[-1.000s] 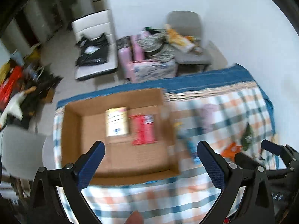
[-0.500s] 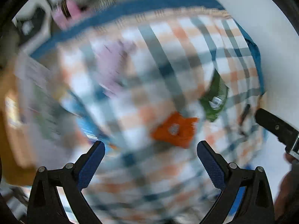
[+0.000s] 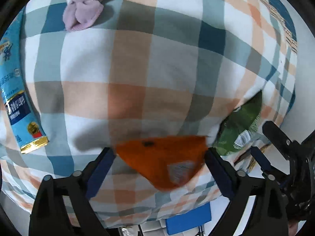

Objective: Organize soft objects
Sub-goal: 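Grasp the orange snack bag with left tool while right tool grasps green bag, then carry orange and green bags into the box and open both tools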

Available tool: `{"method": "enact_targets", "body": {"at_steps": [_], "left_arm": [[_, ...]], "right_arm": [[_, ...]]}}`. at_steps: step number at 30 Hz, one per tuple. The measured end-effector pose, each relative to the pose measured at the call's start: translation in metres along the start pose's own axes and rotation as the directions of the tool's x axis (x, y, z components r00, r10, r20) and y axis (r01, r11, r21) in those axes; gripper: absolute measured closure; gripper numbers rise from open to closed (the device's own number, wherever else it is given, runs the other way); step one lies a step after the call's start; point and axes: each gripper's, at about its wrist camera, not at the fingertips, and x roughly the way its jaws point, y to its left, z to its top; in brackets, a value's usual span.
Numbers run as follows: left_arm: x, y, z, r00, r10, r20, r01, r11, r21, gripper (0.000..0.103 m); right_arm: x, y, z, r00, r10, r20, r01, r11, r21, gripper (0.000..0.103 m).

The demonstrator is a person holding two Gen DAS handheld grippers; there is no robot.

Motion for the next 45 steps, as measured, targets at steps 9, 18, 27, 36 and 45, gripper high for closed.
{"method": "enact_targets", "body": {"at_steps": [9,18,27,36,45], "left_arm": [[0.0,-0.026,-0.009,0.996,0.06,0.068,-0.066,0.994,0.089,0.041],[-0.024,-0.062,-0.035,0.954,0.181,0.237,-0.24,0.938,0.249,0.043],[-0.076,-0.067,-0.06,0.885,0.203,0.42,-0.358,0.873,0.332,0.044],[-0.173,-0.015,-0.07,0.864,0.103,0.493,-0.303,0.889,0.345,0.044],[-0.251,0.063,-0.092,0.824,0.045,0.564,-0.263,0.913,0.312,0.044]], "right_arm": [[0.049,-0.004,0.004,0.991,0.061,-0.122,-0.051,0.996,0.079,0.051],[0.041,0.022,-0.012,0.995,-0.045,-0.091,0.042,0.998,-0.036,0.066],[0.005,0.043,-0.04,0.997,-0.072,-0.009,0.069,0.985,-0.156,0.068],[-0.057,0.09,-0.084,0.996,-0.034,0.085,0.057,0.955,-0.291,0.069],[-0.095,0.166,-0.147,0.993,0.015,0.119,0.037,0.905,-0.423,0.069]]}}
